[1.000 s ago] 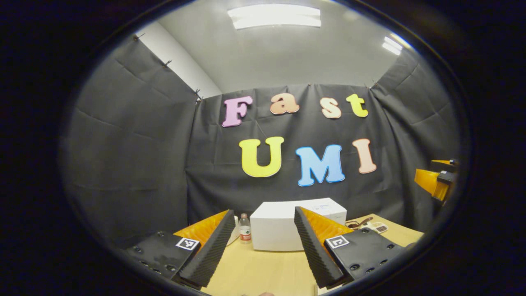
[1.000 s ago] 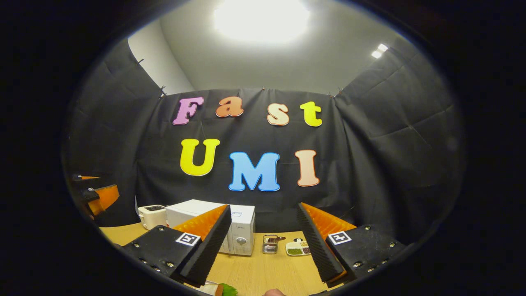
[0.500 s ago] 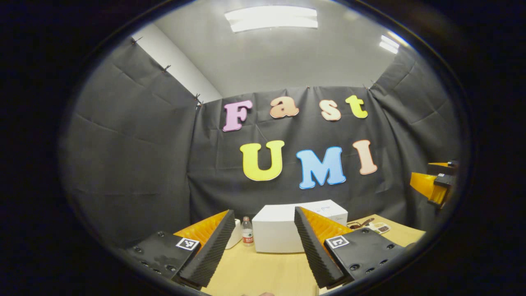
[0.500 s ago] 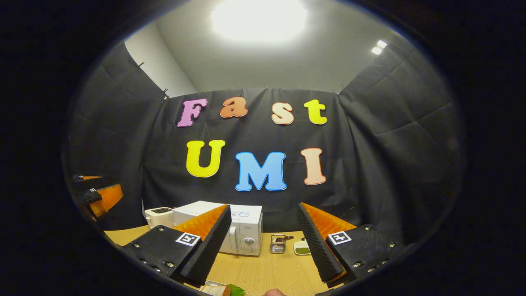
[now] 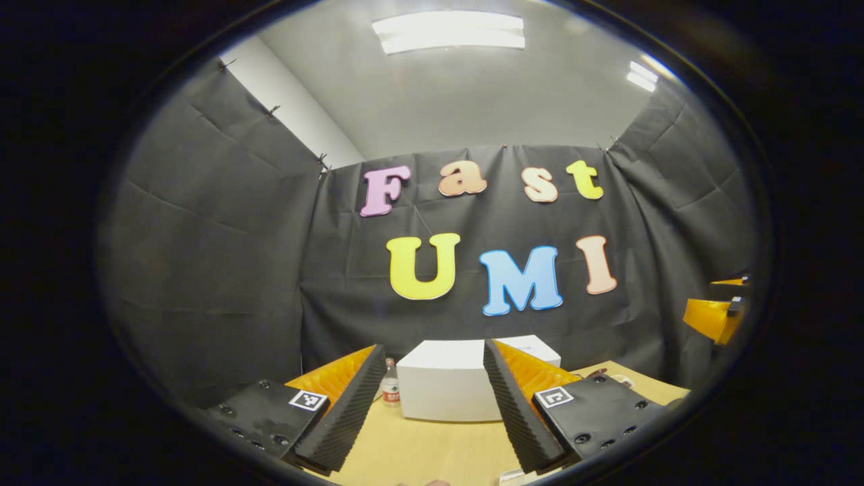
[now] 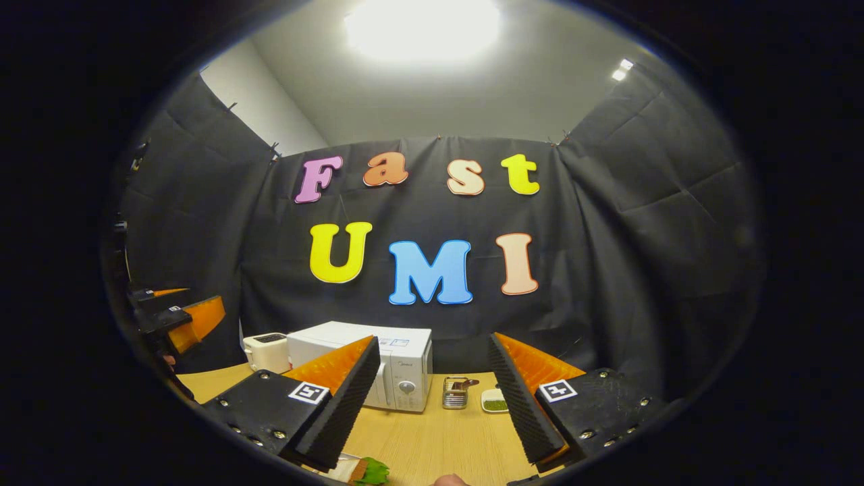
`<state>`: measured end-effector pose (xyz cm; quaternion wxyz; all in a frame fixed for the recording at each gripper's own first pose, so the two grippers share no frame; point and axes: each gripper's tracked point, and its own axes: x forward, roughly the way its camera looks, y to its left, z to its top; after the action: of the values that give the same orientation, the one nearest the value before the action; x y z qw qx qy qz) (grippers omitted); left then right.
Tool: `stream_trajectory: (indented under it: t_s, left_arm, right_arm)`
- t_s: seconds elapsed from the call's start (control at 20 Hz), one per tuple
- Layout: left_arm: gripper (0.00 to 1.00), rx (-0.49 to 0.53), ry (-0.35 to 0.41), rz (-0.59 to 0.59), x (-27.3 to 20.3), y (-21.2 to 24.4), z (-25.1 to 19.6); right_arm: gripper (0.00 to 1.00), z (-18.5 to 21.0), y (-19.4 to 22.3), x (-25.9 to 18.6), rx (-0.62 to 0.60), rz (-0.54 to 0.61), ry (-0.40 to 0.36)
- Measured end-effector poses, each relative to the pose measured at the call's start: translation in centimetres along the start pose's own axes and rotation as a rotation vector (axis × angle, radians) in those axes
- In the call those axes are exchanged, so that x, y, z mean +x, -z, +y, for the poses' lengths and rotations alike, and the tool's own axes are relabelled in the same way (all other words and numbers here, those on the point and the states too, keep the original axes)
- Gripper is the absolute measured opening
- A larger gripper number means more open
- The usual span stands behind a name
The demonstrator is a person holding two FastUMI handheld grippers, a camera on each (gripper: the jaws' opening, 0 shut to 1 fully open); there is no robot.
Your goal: Open the microwave oven with the left hand, put the food in, and close the microwave oven.
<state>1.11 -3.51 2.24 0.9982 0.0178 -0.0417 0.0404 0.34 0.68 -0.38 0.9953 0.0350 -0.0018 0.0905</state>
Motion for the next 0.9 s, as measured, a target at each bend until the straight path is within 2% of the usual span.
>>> stream_trajectory:
  t_s: [0.1, 0.35, 0.55, 0.9]
  left_arm:
    - [0.95, 0.012, 0.012, -0.015, 1.0, 0.5, -1.3]
    - [0.95, 0.031, 0.08, 0.007, 5.0, 3.8, -4.9]
    - [0.95, 0.01, 0.175, 0.053, 9.4, 7.6, -8.6]
    - [0.95, 0.0, 0.285, 0.121, 17.2, 13.9, -13.2]
  right_arm:
    - [0.97, -1.0, -0.2, -0.1, -0.001, -0.013, 0.0]
    - [0.97, -2.9, -0.4, 0.1, -0.009, -0.023, 0.06]
    - [0.97, -4.7, 0.2, 1.0, -0.023, 0.003, 0.154]
    - [0.97, -6.3, 0.0, 2.5, -0.085, 0.021, 0.312]
